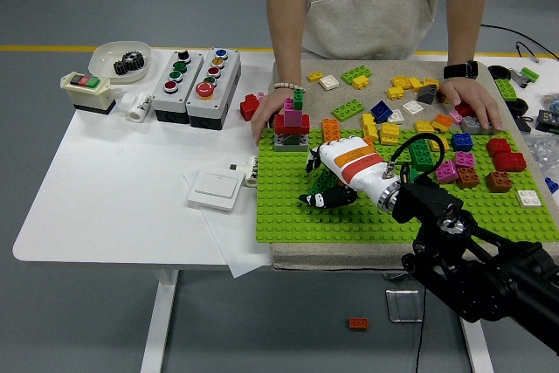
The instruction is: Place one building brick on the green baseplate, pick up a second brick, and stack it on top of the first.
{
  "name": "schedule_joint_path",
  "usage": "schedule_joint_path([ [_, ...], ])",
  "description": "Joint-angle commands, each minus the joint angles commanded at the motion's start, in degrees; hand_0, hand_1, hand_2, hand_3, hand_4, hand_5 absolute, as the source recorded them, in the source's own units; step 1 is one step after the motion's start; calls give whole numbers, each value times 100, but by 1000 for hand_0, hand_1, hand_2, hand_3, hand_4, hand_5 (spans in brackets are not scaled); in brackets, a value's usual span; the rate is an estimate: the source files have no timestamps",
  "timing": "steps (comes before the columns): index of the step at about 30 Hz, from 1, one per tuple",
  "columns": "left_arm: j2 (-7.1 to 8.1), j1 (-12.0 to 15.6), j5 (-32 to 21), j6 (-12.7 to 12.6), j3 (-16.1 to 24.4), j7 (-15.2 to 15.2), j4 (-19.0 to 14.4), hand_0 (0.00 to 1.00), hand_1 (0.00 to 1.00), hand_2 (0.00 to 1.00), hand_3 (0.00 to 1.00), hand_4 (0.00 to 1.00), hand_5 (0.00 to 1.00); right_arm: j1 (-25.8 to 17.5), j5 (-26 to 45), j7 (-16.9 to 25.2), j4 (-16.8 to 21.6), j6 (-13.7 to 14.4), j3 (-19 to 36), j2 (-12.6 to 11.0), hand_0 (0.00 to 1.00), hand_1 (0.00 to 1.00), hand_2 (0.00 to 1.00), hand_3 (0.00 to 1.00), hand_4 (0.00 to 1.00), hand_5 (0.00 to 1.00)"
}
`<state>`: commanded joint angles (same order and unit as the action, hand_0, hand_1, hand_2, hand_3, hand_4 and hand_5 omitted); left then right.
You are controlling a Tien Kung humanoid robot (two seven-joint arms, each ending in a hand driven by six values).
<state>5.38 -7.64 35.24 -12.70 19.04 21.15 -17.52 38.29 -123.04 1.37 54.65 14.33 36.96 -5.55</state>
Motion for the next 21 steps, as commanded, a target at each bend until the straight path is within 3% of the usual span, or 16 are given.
schedule_joint_path([
  [21, 5, -5, 15, -1, 1, 3, 2, 833, 824, 817, 620, 721, 682, -62, -60, 69, 181, 20, 13, -122, 169, 323, 529, 528, 813, 508],
])
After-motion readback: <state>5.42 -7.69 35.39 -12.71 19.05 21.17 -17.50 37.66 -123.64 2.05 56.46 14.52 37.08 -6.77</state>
